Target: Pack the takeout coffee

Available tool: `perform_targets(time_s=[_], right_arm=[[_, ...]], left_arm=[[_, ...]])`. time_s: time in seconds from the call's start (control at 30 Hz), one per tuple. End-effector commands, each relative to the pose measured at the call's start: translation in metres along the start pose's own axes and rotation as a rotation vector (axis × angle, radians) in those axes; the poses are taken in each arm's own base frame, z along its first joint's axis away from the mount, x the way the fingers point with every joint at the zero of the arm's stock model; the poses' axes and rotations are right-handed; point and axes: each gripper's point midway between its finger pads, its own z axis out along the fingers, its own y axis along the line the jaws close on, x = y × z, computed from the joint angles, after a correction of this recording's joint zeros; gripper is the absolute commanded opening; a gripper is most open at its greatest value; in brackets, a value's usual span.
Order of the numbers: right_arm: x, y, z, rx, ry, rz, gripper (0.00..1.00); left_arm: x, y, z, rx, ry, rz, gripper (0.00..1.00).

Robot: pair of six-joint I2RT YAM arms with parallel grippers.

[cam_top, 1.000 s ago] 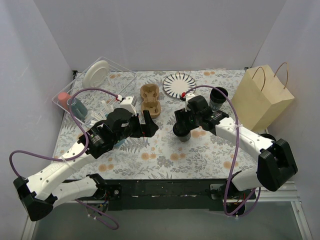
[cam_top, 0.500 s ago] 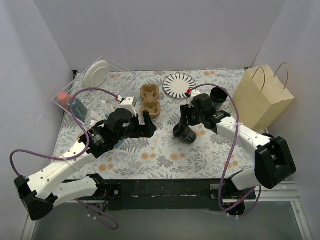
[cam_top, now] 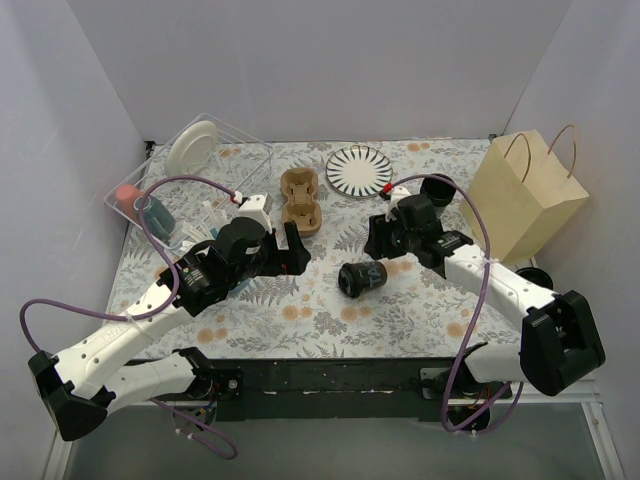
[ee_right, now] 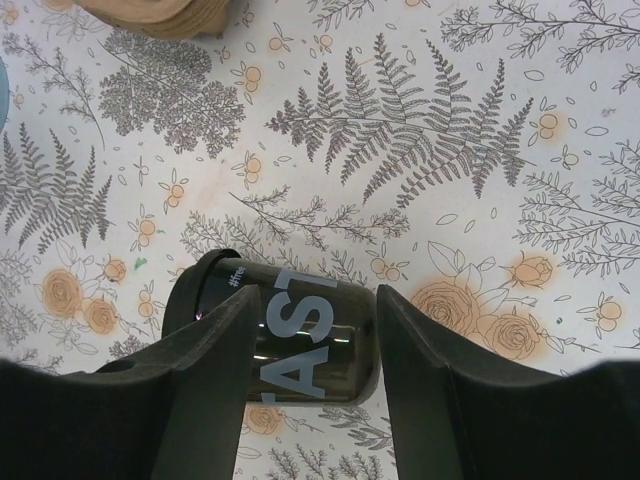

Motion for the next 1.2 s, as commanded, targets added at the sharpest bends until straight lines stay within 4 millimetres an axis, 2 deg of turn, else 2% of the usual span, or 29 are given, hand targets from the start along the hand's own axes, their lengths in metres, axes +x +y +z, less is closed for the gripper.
perform_targets(time_s=[0.0, 0.17, 0.33, 0.4, 0.43, 0.5, 0.57, 0.6, 0.7, 0.83, 1.0, 1.1, 1.17], right_arm=[[-0.028, 0.021, -0.016, -0.016, -0.059, -0.009, 0.58], [-0.005, 0.037, -0.023, 0.004, -0.046, -0.02, 0.59], [0.016, 0.058, -0.019, 0.022, -0.011, -0.044, 0.61], [0.01, 0.069, -0.017, 0.023, -0.029, -0.064, 0.61], [0.013, 0.07, -0.011, 0.035, -0.014, -0.072, 0.61], [0.004, 0.073, -0.006, 0.066, -0.024, -0.086, 0.63], [0.004, 0.072, 0.006, 0.105, -0.005, -0.1, 0.63], [-0.003, 0.074, 0.009, 0.118, -0.021, -0.106, 0.63], [-0.001, 0.069, 0.025, 0.182, -0.004, -0.122, 0.63], [0.008, 0.051, 0.042, 0.336, 0.058, -0.138, 0.58], [0.014, 0.042, 0.046, 0.402, 0.047, -0.146, 0.4], [0.013, 0.044, 0.045, 0.39, 0.043, -0.142, 0.36], [0.008, 0.052, 0.042, 0.347, 0.036, -0.138, 0.36]], left_arm=[[-0.016, 0.005, -0.008, -0.027, -0.061, 0.004, 0.98], [-0.011, 0.01, -0.012, -0.031, -0.063, -0.008, 0.98], [-0.011, 0.011, -0.019, -0.015, -0.081, -0.023, 0.98], [-0.011, 0.012, -0.021, -0.011, -0.088, -0.033, 0.98], [-0.012, 0.012, -0.023, -0.01, -0.09, -0.035, 0.98], [-0.011, 0.013, -0.024, -0.01, -0.092, -0.043, 0.98], [-0.011, 0.012, -0.026, -0.003, -0.095, -0.049, 0.98], [-0.011, 0.012, -0.028, 0.001, -0.098, -0.052, 0.98], [-0.013, 0.013, -0.031, 0.002, -0.108, -0.058, 0.98], [-0.013, 0.014, -0.033, 0.0, -0.111, -0.057, 0.98], [-0.012, 0.017, -0.032, -0.011, -0.112, -0.051, 0.98], [-0.013, 0.018, -0.034, -0.009, -0.121, -0.047, 0.98], [-0.013, 0.018, -0.034, -0.009, -0.121, -0.044, 0.98]])
